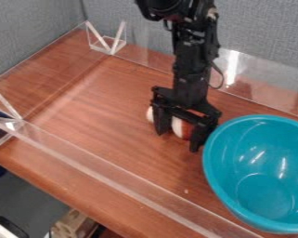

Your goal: Put the mushroom in the blue bowl

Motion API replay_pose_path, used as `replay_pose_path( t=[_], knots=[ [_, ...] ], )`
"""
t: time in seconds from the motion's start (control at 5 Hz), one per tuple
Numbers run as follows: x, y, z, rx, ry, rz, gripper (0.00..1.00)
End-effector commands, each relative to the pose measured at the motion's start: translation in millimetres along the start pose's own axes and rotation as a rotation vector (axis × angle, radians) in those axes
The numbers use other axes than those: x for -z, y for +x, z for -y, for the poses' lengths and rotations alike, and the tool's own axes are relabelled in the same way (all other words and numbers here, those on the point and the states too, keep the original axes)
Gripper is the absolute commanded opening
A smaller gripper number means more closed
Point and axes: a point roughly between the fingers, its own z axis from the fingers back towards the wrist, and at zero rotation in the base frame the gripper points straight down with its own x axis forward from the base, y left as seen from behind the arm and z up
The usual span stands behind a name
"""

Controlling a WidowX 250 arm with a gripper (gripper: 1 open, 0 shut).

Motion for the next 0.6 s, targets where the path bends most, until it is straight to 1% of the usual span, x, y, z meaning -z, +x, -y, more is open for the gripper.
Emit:
replay_pose_path(
  t=[0.0,0.4],
  knots=[
    [-12.0,15.0,-6.5,-0.014,0.003,0.056,1.0],
    [-9.3,23.5,-9.1,-0.023,-0.001,0.055,1.0]
  ],
)
